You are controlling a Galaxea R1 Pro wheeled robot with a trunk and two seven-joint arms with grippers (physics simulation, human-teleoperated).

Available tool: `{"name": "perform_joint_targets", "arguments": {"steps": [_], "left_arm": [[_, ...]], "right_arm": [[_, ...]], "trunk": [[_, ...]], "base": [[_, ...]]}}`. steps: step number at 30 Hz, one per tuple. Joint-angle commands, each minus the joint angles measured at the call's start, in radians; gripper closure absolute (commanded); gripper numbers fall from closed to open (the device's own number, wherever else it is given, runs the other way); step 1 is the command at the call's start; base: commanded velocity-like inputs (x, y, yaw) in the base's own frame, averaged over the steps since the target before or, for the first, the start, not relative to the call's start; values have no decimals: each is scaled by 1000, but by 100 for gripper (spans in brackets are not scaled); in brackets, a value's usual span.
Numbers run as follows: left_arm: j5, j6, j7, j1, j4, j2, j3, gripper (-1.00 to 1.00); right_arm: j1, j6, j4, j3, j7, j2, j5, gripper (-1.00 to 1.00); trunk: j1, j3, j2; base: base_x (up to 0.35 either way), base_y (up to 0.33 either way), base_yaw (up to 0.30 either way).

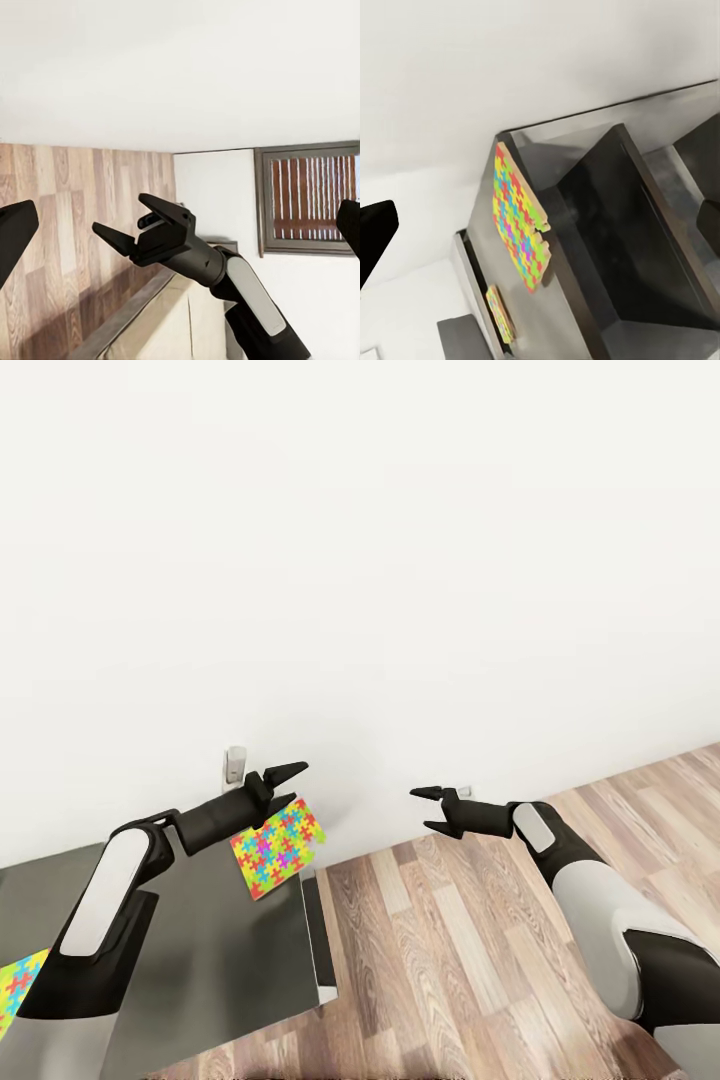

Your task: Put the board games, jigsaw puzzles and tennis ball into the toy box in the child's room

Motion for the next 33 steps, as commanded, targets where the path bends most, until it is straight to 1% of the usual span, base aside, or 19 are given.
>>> {"name": "perform_joint_targets", "arguments": {"steps": [1, 10, 13, 20, 28, 29, 31, 32, 33], "left_arm": [[11, 1, 10, -1, 0, 1, -1, -100], [12, 0, 9, 0, 1, 1, -1, -100], [13, 0, 9, 0, 2, 1, -1, -100], [13, 0, 8, 0, 4, 1, -2, -100], [19, 3, 1, 0, 3, 1, -1, -100], [25, 4, -2, 0, 3, 1, -1, -100], [52, 4, -10, 0, 3, 1, 0, -100], [52, 4, -10, 0, 3, 1, 0, -100], [70, 4, -14, 0, 3, 2, 0, -100]], "right_arm": [[-1, 5, 0, -6, 5, 0, 7, -100], [-10, 6, 0, -7, 5, -5, 8, -100], [-16, 5, 2, -7, 3, -12, 7, -100], [-19, -10, 7, -8, 1, -16, 8, -100], [-17, -62, 9, -8, 9, -15, 7, -100], [-16, -69, 9, -8, 11, -15, 7, -100], [-15, -78, 9, -9, 19, -16, 7, -100], [-15, -78, 9, -9, 19, -16, 7, -100], [-14, -81, 9, -9, 28, -16, 7, -100]], "trunk": [[0, -3, -2], [0, -18, -2], [0, -23, -2], [0, -34, -2], [0, -47, -2], [0, -49, -2], [0, -52, -2], [0, -54, -2], [0, -55, -2]], "base": [[0, 0, 0], [0, 0, 0], [0, 0, 0], [0, 0, 0], [0, 0, 0], [0, 0, 0], [0, 0, 0], [0, 0, 0], [0, 0, 0]]}}
